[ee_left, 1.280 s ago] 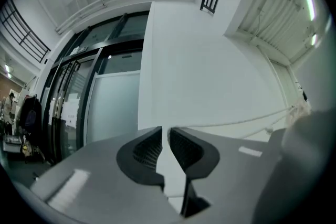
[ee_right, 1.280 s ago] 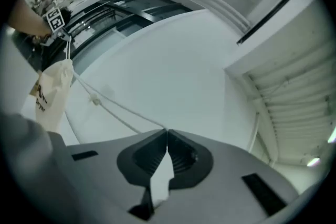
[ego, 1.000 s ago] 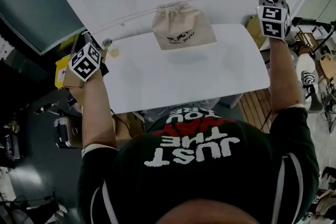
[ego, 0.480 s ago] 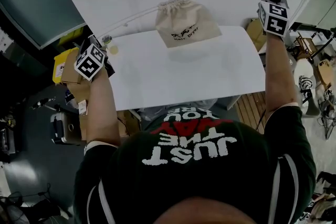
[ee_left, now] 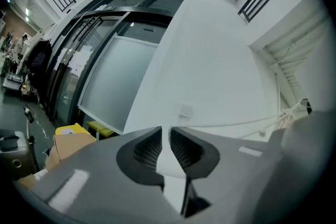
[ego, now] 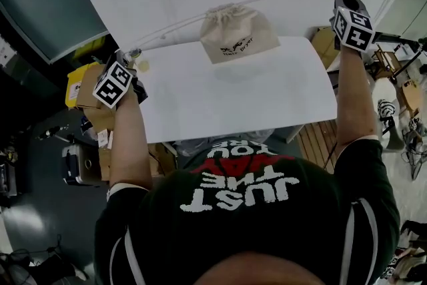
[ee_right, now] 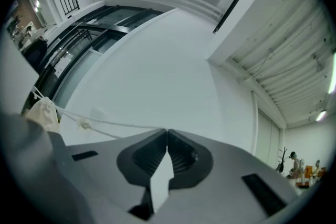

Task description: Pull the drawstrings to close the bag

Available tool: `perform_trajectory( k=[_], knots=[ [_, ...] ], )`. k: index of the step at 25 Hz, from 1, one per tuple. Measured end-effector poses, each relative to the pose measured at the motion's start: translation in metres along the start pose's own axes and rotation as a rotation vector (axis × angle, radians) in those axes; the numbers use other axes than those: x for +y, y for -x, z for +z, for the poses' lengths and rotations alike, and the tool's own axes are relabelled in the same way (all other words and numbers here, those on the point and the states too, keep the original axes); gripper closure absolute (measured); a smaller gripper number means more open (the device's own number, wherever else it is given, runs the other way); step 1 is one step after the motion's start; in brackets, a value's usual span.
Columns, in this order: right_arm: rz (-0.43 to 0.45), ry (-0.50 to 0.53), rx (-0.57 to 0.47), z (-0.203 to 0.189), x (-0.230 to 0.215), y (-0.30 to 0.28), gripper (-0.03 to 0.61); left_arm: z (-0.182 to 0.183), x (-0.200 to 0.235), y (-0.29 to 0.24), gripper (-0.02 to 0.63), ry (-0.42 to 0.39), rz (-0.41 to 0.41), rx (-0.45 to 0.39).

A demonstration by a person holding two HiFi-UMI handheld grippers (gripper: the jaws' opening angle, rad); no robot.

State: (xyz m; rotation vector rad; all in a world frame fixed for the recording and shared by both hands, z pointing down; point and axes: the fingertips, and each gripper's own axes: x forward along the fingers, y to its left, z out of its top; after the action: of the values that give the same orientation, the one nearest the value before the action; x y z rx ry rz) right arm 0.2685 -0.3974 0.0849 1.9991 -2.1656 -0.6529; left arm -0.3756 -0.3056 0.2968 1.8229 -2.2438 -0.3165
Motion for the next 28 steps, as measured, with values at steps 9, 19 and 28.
perform_trajectory(
  k=[9, 19, 28],
  knots=[
    [0.14, -0.529, 0.054, -0.077, 0.035, 0.026, 0.566, 0.075, 0.007, 0.007, 0.6, -0.155, 0.039, -0.147],
    [0.068, -0.325, 0.096, -0.119, 0.084, 0.028, 0.566, 0.057, 0.03, -0.01, 0.598, -0.149, 0.151, -0.159],
    [0.118, -0.282, 0.11, -0.131, 0.091, 0.032, 0.568, 0.04, 0.037, -0.001, 0.597, -0.297, 0.175, -0.146]
  ],
)
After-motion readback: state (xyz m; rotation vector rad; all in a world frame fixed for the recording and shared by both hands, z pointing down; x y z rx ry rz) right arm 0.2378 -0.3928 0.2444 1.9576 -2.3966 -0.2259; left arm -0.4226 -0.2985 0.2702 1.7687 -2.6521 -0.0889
